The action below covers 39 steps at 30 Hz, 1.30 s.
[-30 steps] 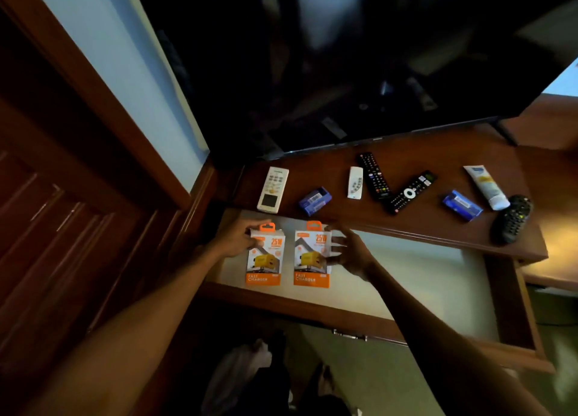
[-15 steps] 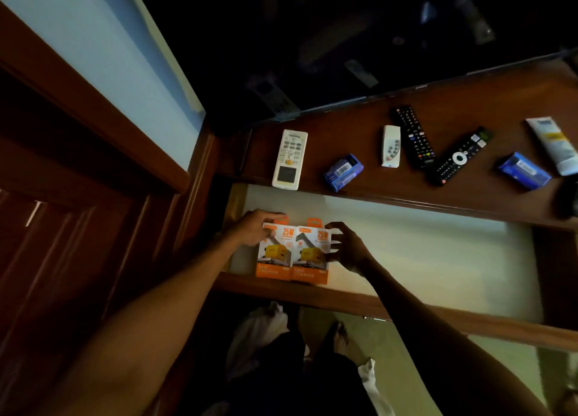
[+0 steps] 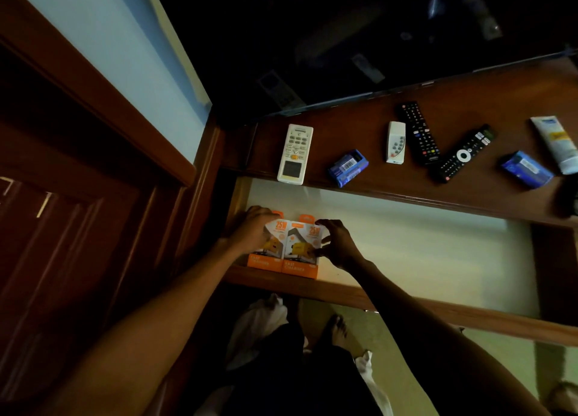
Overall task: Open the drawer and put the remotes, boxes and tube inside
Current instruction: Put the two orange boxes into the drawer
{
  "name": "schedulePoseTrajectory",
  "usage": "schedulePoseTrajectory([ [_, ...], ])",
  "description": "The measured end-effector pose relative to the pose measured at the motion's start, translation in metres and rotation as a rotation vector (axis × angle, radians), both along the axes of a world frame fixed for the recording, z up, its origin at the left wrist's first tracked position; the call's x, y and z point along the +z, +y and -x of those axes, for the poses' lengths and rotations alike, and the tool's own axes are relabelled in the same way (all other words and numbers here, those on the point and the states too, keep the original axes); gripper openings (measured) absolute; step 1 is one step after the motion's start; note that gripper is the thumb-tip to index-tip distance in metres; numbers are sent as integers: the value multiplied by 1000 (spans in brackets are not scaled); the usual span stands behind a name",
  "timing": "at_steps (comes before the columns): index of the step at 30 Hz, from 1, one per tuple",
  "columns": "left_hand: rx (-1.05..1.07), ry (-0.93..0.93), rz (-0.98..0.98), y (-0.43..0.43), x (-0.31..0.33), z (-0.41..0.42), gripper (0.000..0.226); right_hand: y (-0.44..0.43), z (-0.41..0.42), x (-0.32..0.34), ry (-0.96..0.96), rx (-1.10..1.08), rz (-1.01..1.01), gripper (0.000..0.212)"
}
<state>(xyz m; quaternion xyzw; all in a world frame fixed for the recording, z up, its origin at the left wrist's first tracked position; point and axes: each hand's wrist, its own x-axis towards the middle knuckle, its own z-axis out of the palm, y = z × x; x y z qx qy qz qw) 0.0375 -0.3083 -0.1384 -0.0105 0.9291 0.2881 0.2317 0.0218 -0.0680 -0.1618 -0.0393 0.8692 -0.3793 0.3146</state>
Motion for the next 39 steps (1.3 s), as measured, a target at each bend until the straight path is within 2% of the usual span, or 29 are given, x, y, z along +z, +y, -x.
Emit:
schedulePoseTrajectory([
  [6, 215, 108, -172, -19, 17, -9, 42, -27, -1, -6, 22, 25, 13, 75],
  [11, 340, 225, -183, -34, 30, -18, 39, -43, 2, -11, 14, 47, 8, 76],
  [14, 411, 229, -205, -39, 34, -23, 41, -43, 5, -10, -7, 59, -14, 77],
  [21, 410, 269, -232, -41, 41, -19, 46, -45, 3, -10, -17, 81, -56, 79],
  [27, 398, 454, -275, -20, 71, 12, 38, -36, 10, 13, -6, 197, -108, 81],
  [32, 308, 546, -232, 21, 94, 55, 37, -3, 32, 65, 153, 188, -121, 54],
  [35, 291, 537, -203, 53, 98, 78, 38, 24, 47, 102, 241, 98, -70, 39],
  [39, 159, 552, -197, 90, 102, 99, 40, 66, 67, 135, 386, -56, -62, 15],
])
